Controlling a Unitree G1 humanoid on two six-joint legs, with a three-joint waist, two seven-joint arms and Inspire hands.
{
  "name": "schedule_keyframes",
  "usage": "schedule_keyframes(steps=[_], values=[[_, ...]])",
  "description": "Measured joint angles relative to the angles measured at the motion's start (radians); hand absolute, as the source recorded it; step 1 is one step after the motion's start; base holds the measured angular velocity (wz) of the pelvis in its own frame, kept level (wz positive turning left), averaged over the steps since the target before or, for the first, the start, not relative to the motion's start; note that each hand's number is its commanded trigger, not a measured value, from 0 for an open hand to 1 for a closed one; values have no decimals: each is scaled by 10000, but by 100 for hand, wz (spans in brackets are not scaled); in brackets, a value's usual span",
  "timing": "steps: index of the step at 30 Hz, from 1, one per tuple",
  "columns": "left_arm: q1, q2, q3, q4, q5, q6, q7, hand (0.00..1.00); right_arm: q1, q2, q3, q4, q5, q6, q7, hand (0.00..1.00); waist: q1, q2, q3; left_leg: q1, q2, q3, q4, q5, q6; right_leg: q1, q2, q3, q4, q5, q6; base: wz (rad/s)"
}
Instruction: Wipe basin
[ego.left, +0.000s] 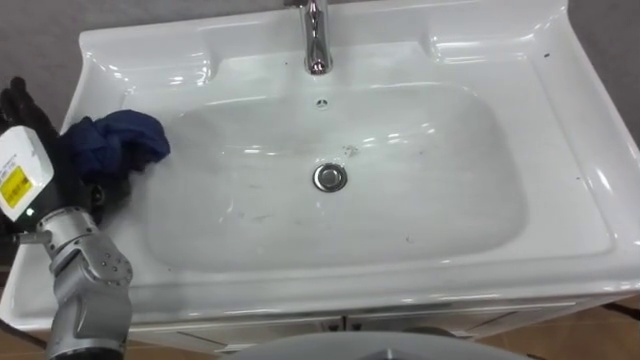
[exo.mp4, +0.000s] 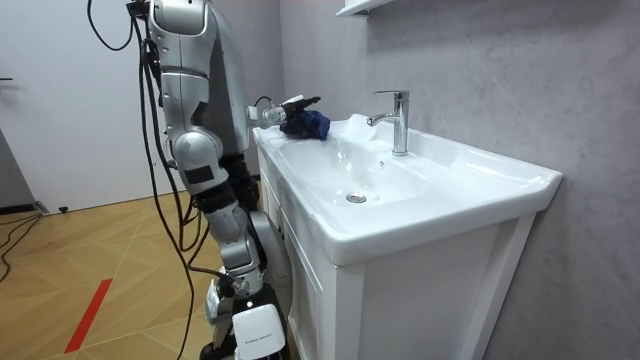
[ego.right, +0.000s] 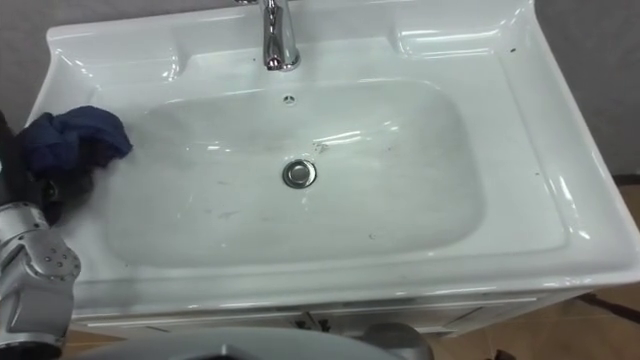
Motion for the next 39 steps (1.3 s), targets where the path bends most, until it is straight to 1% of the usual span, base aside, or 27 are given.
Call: schedule_keyframes(steps=[5, 10, 14, 18, 19, 24, 27, 31, 35, 36, 39], values=[[-45, 0, 28, -4, 94, 0, 161, 0, -5, 0, 0, 6, -4, -5, -2, 0, -14, -2, 3, -12, 0, 3, -7, 0, 0, -18, 0, 11, -9, 0, 0, 0], [-72, 23, 29, -855, 366, 2, 157, 0, -79, -1, -3, 7, 9, -26, -2, 0, 28, 34, 5, -70, -3, 4, -1, 0, 0, -70, -2, -55, -14, 0, 1, 0], [-169, 25, 24, -1042, 457, -4, 155, 0, -92, -1, 4, 7, 138, -173, -1, 0, 57, 100, 14, -68, 2, 3, 1, 0, 0, -61, -2, -81, -14, 0, 1, 0], [-163, 24, -17, -1031, 309, 0, 151, 0, -71, -1, 18, 8, 360, -193, -2, 0, 38, 103, 56, -69, 2, 3, -2, 0, 0, -51, 2, -82, -13, -2, 2, 0], [-159, 23, -18, -1031, 191, 1, 150, 0, -58, -1, 18, 11, 374, -190, -5, 0, 42, 85, 68, -71, -1, 3, -3, 0, 0, -51, 4, -79, -13, -6, 9, 0], [-2, 19, -17, -1033, -827, -6, 147, 0, 8, -4, 15, 43, 368, -192, 5, 0, 55, 69, 63, -31, -10, 1, -11, 0, 0, -12, 9, -74, -26, -7, 12, 0], [115, 18, -9, -1033, -960, -54, 147, 0, 16, -3, 9, 71, 366, -192, 12, 0, 67, 40, 52, -27, -9, 0, -11, 0, 0, -8, 9, -103, -26, -8, 13, 0], [104, 17, -11, -1035, -1427, -115, 131, 0, -2, -2, 8, 63, 368, -224, 12, 0, 115, -5, 12, 10, -6, -15, -14, 0, 0, 37, 7, -133, -33, -7, 12, 0], [40, 17, 4, -1035, -2215, -197, 130, 0, -132, -1, 9, 61, 366, -271, 43, 0, 164, -6, 10, -5, -8, -40, -22, 0, 0, 22, 10, -117, -31, -7, 12, 1], [17, 17, 25, -1036, -2419, -207, 130, 0, -170, 0, 6, 80, 366, -334, 97, 0, 174, -7, 10, -12, -8, -69, -19, 0, 0, 17, 10, -120, -36, -7, 12, 5], [-63, 17, 40, -1124, -2576, -286, 131, 0, -275, 19, 6, 89, 376, -382, 232, 0, 221, -24, 8, -32, -4, -115, -20, 0, 0, -6, 4, -123, -29, -8, 11, 2]])
